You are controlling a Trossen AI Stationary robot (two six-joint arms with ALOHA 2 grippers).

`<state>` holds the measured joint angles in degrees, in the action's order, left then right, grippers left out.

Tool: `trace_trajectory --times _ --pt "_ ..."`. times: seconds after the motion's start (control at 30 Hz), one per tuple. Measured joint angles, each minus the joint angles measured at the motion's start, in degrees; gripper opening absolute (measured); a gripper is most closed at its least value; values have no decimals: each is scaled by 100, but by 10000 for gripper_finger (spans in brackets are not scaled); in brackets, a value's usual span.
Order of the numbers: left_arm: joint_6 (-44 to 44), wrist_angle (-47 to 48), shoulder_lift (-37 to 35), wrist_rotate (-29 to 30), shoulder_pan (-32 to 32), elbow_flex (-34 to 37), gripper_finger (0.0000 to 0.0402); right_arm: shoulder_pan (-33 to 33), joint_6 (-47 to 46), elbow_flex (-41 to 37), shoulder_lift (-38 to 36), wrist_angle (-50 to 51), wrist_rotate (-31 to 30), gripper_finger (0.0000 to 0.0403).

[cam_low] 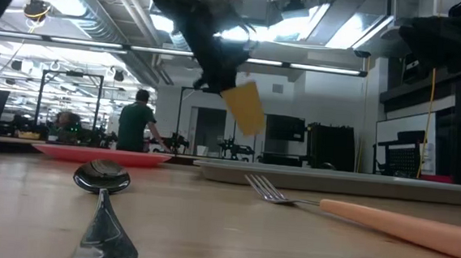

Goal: Pick and place plate/cup/fork/spoon on tray
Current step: Put the yellow cup on the top left corner of the gray tray

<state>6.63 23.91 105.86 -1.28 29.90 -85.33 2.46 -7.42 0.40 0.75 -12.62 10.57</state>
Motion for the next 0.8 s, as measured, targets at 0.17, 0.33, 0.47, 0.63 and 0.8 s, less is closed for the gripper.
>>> trace_trajectory --times 0.17,0.33,0.47,0.63,0.8 --pt "66 655 561 47 -144 -594 0 -2 -127 0 0 2 2 94" --pt "47 1668 1029 289 -271 -1510 0 -2 -437 1 0 56 0 94" --pt "-37 1822 1456 332 -285 -2213 0 0 -456 0 0 54 0 94" --pt "-78 2885 1918 317 -229 -2902 0 -2 -919 2 0 146 5 94" --pt "-80 3112 2156 221 -229 -2930 0 -1 -886 2 0 185 4 94"
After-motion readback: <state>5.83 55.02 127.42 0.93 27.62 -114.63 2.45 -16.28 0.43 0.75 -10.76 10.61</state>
